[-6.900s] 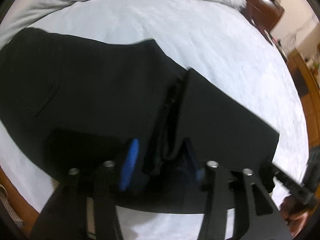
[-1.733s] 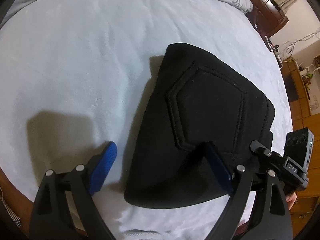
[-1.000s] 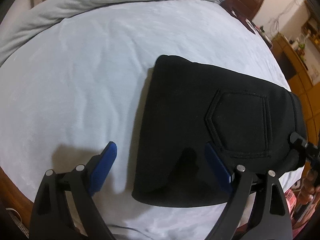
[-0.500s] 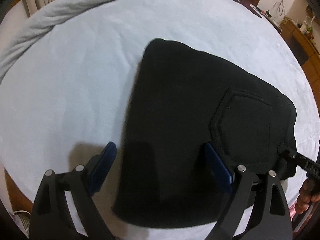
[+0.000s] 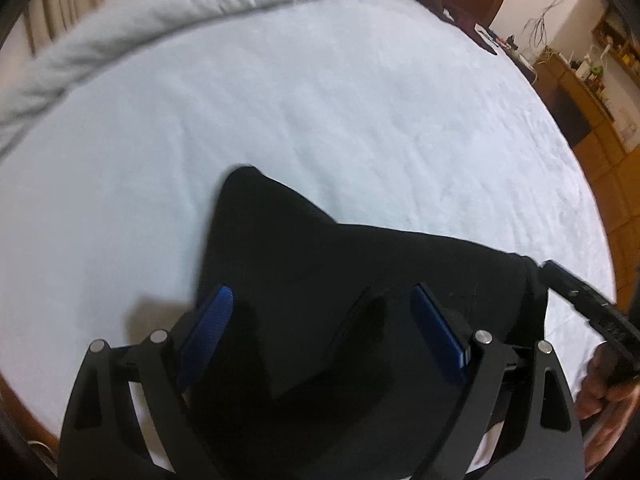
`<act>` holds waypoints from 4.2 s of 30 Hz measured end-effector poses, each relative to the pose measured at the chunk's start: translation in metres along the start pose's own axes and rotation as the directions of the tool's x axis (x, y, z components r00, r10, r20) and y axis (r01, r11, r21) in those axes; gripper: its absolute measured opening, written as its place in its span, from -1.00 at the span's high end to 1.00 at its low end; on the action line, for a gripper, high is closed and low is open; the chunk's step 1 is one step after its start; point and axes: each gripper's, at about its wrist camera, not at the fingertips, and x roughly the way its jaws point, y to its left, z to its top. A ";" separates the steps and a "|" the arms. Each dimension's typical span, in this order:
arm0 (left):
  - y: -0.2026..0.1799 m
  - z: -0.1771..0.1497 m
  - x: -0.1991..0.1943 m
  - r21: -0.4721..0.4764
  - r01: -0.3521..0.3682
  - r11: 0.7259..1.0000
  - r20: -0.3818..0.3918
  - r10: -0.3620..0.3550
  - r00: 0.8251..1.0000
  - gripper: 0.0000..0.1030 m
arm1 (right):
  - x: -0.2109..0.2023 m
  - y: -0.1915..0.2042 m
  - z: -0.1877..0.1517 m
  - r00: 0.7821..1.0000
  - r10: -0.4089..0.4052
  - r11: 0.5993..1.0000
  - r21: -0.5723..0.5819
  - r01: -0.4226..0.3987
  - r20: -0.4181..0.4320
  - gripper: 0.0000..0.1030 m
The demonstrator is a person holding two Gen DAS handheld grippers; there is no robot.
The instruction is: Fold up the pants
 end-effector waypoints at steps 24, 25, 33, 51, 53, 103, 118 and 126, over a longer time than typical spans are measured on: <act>0.014 -0.029 -0.006 -0.019 0.054 0.998 -0.074 -0.055 0.996 -0.82 | -0.041 -0.025 -0.064 0.966 0.233 0.968 0.121 -0.220 -0.114 0.07; 0.015 -0.031 -0.007 -0.013 0.050 0.999 -0.077 -0.050 0.996 -0.82 | -0.043 -0.025 -0.075 0.964 0.227 0.970 0.119 -0.212 -0.138 0.07; 0.012 -0.058 -0.012 0.050 -0.014 0.999 -0.060 0.017 0.998 -0.82 | -0.035 -0.010 -0.088 0.961 0.201 0.979 0.059 -0.193 -0.192 0.47; 0.005 -0.088 -0.014 0.081 -0.083 0.993 -0.019 0.085 0.996 -0.84 | -0.023 -0.026 -0.098 0.963 0.186 0.977 0.138 -0.161 -0.197 0.84; 0.006 -0.089 -0.026 0.047 -0.052 0.998 -0.012 0.053 0.999 -0.84 | -0.037 -0.022 -0.098 0.970 0.180 0.980 0.117 -0.162 -0.163 0.79; 0.051 -0.068 -0.023 0.023 -0.032 0.999 -0.111 0.035 0.993 -0.84 | -0.044 -0.031 -0.090 0.979 0.189 0.968 0.182 -0.171 -0.083 -0.34; 0.063 -0.050 0.029 -0.047 0.245 0.968 -0.284 -0.248 0.926 -0.82 | 0.024 -0.048 -0.086 0.913 0.339 0.928 0.238 -0.286 -0.227 -0.52; 0.053 -0.059 0.037 -0.035 0.251 0.967 -0.311 -0.249 0.917 -0.69 | 0.026 -0.053 -0.083 0.889 0.426 0.889 0.255 -0.379 -0.165 0.21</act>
